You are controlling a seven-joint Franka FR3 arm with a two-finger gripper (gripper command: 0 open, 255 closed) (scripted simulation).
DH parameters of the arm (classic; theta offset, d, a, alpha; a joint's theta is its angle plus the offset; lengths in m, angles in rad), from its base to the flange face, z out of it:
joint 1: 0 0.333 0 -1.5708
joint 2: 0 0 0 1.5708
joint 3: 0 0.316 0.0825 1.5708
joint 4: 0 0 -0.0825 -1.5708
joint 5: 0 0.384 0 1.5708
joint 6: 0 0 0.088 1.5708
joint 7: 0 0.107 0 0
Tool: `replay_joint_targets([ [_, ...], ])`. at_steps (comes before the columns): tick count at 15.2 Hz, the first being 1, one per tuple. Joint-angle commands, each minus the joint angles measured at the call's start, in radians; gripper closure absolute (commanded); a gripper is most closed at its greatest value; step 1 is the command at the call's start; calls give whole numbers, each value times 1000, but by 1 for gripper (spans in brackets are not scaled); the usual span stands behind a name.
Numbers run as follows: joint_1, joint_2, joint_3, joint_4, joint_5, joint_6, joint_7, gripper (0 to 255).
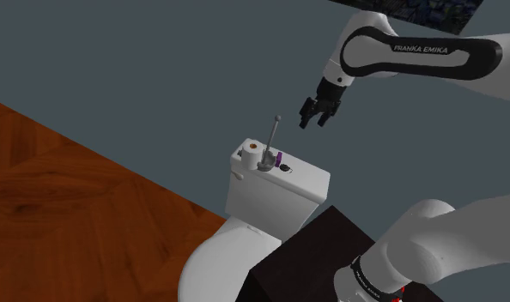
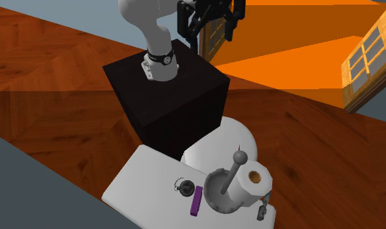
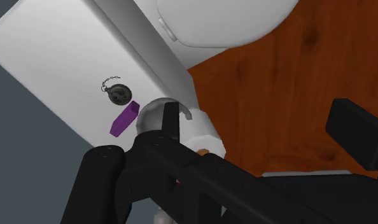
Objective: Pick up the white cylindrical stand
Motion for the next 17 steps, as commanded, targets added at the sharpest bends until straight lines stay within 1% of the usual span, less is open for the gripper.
replay_joint_targets([
  [1,1,75,-17,32,0,50,-25,0],
  [5,1,222,-48,124,12,118,-79,0],
  [9,-1,372,-73,236,37,166,-135,0],
  [13,-10,525,-90,370,73,194,-191,0],
  [17,-30,681,-97,528,113,200,-242,0],
])
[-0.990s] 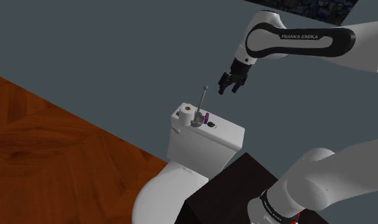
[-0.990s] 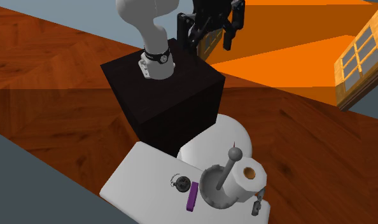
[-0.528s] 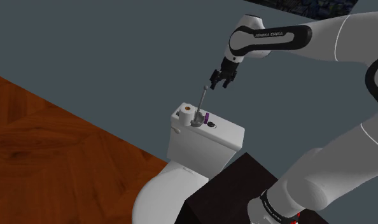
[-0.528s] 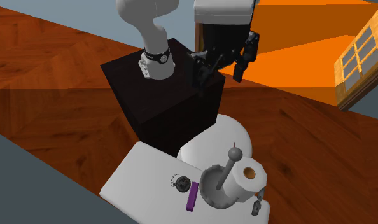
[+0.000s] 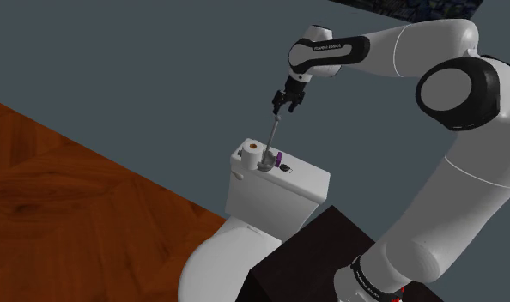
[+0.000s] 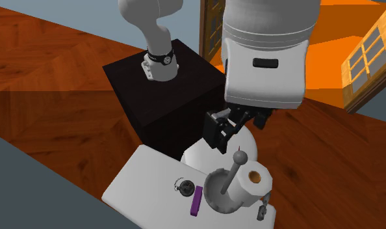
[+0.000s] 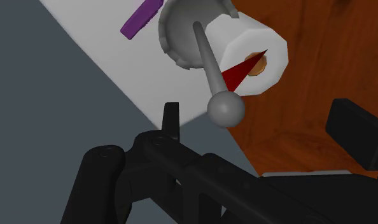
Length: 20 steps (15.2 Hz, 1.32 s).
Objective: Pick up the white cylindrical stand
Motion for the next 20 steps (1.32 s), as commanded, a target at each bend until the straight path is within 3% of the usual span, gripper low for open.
replay_joint_targets([
  [1,-10,75,-1,77,19,2,-22,0],
  [10,-12,105,3,14,31,94,-33,0],
  [11,-12,105,3,12,31,96,-33,255],
  [20,-12,105,3,14,31,94,-33,255],
])
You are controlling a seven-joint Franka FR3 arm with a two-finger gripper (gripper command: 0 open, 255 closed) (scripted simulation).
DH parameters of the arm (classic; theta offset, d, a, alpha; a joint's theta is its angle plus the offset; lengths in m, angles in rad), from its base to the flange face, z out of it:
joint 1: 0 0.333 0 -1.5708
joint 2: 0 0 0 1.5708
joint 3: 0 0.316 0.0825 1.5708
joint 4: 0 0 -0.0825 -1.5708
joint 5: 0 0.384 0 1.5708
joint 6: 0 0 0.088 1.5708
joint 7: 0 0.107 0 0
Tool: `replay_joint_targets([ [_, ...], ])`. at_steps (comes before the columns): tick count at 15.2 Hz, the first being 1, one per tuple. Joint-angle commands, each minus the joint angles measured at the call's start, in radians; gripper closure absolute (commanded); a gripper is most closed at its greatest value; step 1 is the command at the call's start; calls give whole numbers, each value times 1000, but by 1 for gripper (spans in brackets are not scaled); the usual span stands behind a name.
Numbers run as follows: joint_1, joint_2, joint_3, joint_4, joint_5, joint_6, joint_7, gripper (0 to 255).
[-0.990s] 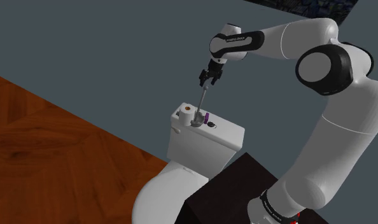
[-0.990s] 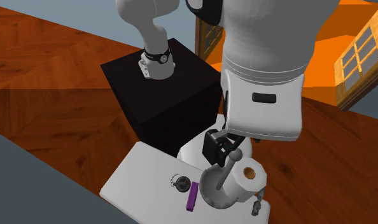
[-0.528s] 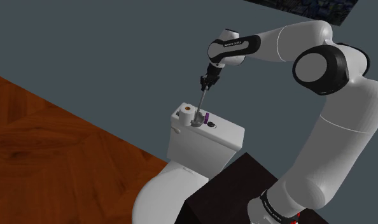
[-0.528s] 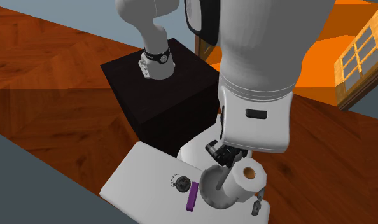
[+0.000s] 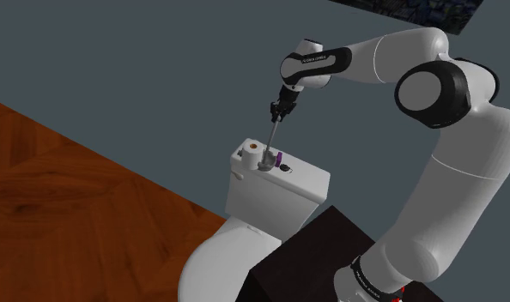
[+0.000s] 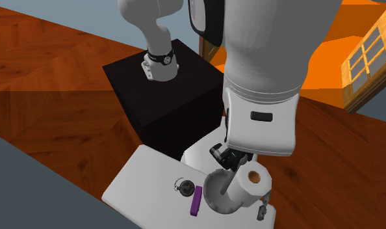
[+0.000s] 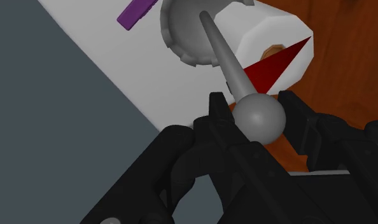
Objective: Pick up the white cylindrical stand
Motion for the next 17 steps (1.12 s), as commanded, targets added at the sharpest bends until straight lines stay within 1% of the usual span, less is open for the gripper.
replay_joint_targets([
  [1,1,-5,0,7,-2,-13,1,255],
  [15,1,-47,-5,140,-20,-187,19,255],
  [17,1,-48,-5,142,-20,-189,19,255],
])
